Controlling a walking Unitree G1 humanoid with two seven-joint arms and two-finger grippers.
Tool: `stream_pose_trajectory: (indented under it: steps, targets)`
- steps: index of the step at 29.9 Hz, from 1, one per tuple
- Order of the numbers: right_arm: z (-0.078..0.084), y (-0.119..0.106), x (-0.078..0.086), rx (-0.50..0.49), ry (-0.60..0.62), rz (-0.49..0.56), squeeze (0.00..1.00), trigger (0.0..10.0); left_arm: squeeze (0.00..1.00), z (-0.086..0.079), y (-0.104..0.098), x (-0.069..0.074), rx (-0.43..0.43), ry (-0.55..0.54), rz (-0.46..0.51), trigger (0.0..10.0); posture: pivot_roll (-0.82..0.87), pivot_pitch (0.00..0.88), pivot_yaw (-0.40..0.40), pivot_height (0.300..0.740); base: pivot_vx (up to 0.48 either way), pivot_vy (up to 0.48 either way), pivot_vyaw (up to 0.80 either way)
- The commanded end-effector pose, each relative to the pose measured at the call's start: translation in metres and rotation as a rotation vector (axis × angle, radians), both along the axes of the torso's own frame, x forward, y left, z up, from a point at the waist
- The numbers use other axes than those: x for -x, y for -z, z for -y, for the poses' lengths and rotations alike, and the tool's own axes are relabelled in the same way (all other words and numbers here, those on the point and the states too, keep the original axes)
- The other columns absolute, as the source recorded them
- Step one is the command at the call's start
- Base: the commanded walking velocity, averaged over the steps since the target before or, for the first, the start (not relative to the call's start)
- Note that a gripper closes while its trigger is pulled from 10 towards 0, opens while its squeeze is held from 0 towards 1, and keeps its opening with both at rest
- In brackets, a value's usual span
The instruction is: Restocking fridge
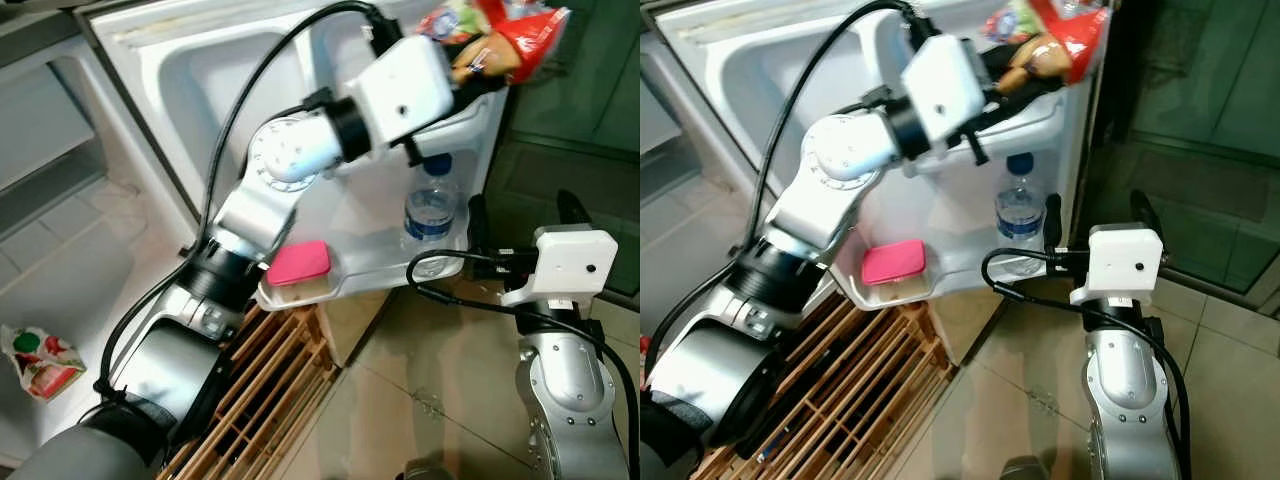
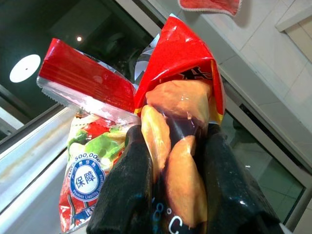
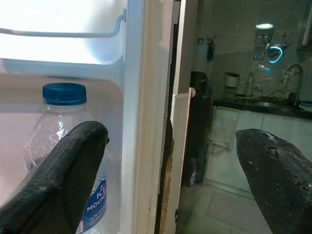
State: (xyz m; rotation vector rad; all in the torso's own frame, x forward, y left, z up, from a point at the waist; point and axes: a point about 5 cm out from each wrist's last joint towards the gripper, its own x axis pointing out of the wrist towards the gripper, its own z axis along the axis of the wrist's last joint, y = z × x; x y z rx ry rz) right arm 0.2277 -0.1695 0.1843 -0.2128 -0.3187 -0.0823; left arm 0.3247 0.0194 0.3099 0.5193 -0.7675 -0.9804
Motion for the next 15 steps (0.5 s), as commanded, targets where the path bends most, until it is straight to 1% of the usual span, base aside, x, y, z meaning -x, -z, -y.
stream_pose_trajectory:
  steps: [1, 5, 6, 9, 11, 12, 13, 15]
  targets:
    - [-0.003, 0.002, 0.001, -0.007, -0.01, -0.009, 0.01, 10.0, 0.0, -0.016, 0.001, -0.003, -0.001, -0.044, -0.018, 10.0, -0.29, 0.058, 0.178, 0.74, 0.0, 0.0, 0.0]
    - [-0.002, 0.003, 0.0, -0.009, -0.01, -0.014, 0.01, 10.0, 0.0, -0.019, 0.004, -0.004, -0.008, -0.061, -0.029, 10.0, -0.29, 0.058, 0.178, 0.74, 0.0, 0.0, 0.0]
    - [-0.001, 0.004, -0.001, -0.017, -0.012, -0.021, 0.01, 10.0, 0.0, -0.02, 0.01, -0.007, -0.029, -0.086, -0.044, 10.0, -0.28, 0.058, 0.167, 0.74, 0.0, 0.0, 0.0]
    - [0.0, 0.004, -0.002, -0.022, -0.015, -0.025, 0.01, 10.0, 0.0, -0.018, 0.011, -0.01, -0.034, -0.102, -0.053, 10.0, -0.28, 0.059, 0.165, 0.74, 0.0, 0.0, 0.0]
    - [0.0, 0.004, -0.003, -0.027, -0.018, -0.03, 0.01, 10.0, 0.0, -0.016, 0.013, -0.014, -0.061, -0.124, -0.061, 10.0, -0.28, 0.056, 0.165, 0.74, 0.0, 0.0, 0.0]
    - [0.0, 0.004, -0.003, -0.027, -0.018, -0.03, 0.01, 10.0, 0.0, -0.016, 0.013, -0.014, -0.061, -0.124, -0.061, 10.0, -0.28, 0.056, 0.165, 0.74, 0.0, 0.0, 0.0]
    - [0.001, 0.004, -0.003, -0.027, -0.019, -0.031, 0.01, 10.0, 0.0, -0.015, 0.014, -0.018, -0.086, -0.14, -0.071, 10.0, -0.28, 0.054, 0.168, 0.74, 0.0, 0.0, 0.0]
    - [0.001, 0.004, -0.003, -0.029, -0.02, -0.031, 0.01, 10.0, 0.0, -0.013, 0.014, -0.021, -0.106, -0.152, -0.072, 10.0, -0.28, 0.054, 0.169, 0.74, 0.0, 0.0, 0.0]
